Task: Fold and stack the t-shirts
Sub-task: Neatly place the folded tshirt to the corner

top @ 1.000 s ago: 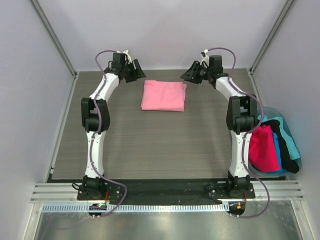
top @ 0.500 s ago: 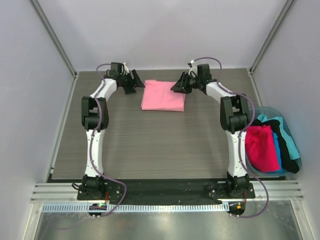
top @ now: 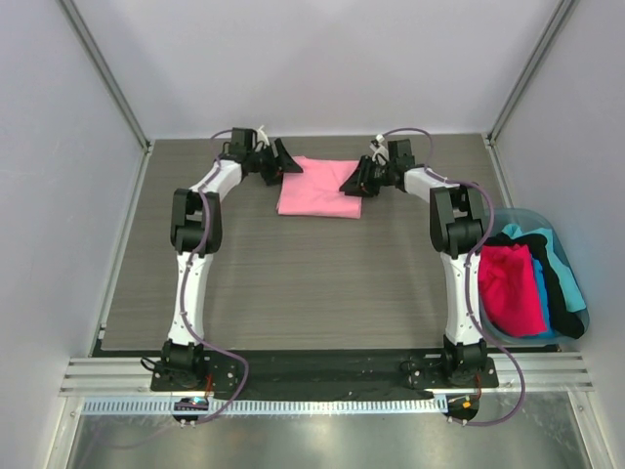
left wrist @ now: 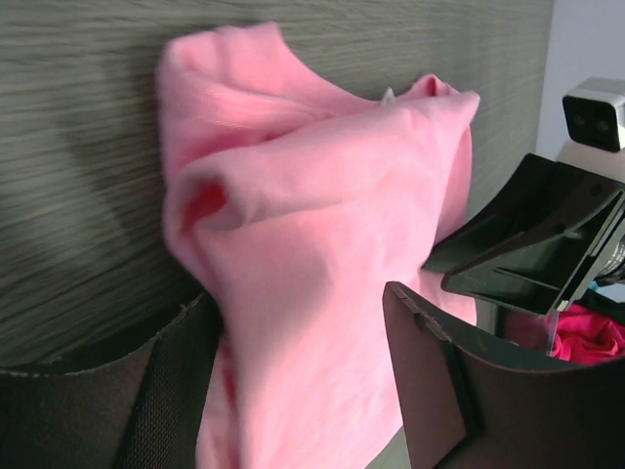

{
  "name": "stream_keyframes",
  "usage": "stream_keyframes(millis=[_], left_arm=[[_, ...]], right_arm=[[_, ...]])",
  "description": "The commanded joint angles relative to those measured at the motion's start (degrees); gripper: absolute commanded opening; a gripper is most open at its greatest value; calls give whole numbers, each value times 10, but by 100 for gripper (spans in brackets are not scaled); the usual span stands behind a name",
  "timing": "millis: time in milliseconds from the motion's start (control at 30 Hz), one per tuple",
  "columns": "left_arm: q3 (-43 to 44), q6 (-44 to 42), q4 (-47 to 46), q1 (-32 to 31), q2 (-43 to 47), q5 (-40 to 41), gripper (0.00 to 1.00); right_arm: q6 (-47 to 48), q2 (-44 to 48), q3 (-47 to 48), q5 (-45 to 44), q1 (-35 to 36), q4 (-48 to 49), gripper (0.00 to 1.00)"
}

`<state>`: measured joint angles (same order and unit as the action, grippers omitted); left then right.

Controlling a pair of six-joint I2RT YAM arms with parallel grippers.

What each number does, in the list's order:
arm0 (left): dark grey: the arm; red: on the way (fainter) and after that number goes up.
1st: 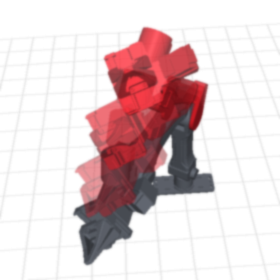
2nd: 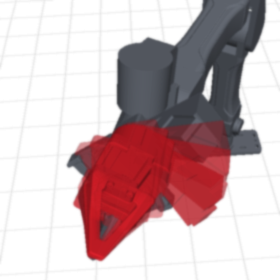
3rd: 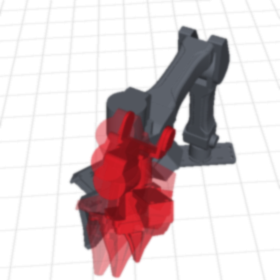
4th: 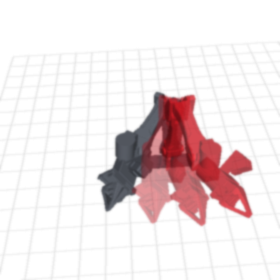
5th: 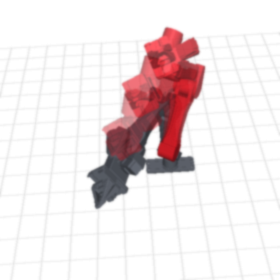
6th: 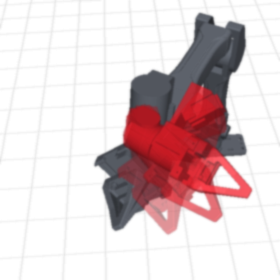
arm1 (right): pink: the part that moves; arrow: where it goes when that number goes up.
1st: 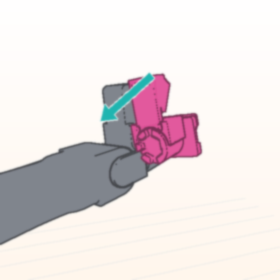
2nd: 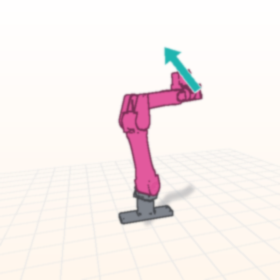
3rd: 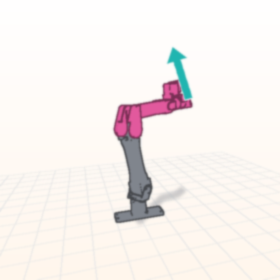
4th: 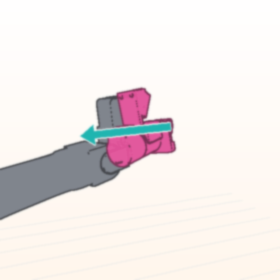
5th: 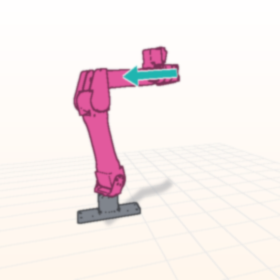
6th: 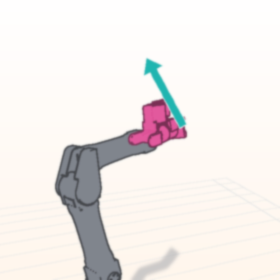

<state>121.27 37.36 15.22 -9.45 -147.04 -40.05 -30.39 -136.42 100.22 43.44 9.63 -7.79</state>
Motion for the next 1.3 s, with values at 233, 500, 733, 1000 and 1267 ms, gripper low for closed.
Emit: stream_keyframes(millis=[233,500,733,1000,1267], left_arm=[[-2,11,5,-43,-41,-11,44],[-23,-69,73,-23,36,16,8],[-42,-178,183,19,99,46,0],[9,-290,297,109,122,134,0],[102,-387,303,194,75,262,0]], right_arm=[[16,22,-9,-2,-8,2,38],[72,110,-25,18,-21,-30,38],[117,206,-52,13,-36,-65,38],[155,272,-99,-3,-58,-105,39],[180,311,-131,-18,-63,-117,39]])
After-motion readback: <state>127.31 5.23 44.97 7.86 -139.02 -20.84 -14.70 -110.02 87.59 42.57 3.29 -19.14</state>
